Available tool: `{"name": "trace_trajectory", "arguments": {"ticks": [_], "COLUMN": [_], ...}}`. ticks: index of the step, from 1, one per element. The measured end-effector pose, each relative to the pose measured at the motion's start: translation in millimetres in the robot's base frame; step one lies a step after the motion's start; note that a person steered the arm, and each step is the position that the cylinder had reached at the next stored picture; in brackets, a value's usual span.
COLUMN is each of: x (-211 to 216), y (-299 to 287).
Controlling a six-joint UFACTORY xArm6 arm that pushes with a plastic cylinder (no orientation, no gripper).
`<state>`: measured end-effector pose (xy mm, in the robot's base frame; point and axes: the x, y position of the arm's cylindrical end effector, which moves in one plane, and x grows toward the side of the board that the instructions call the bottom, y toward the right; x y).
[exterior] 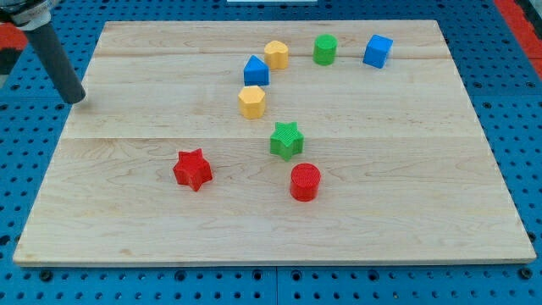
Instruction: Move the yellow hexagon towards the top left
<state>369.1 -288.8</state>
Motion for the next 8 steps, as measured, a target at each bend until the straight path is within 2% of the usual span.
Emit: {"name": "trace_trajectory", "arguments": {"ticks": [1, 4, 6, 8], "x": [0, 7, -17, -22], "y": [5, 75, 219, 282]}}
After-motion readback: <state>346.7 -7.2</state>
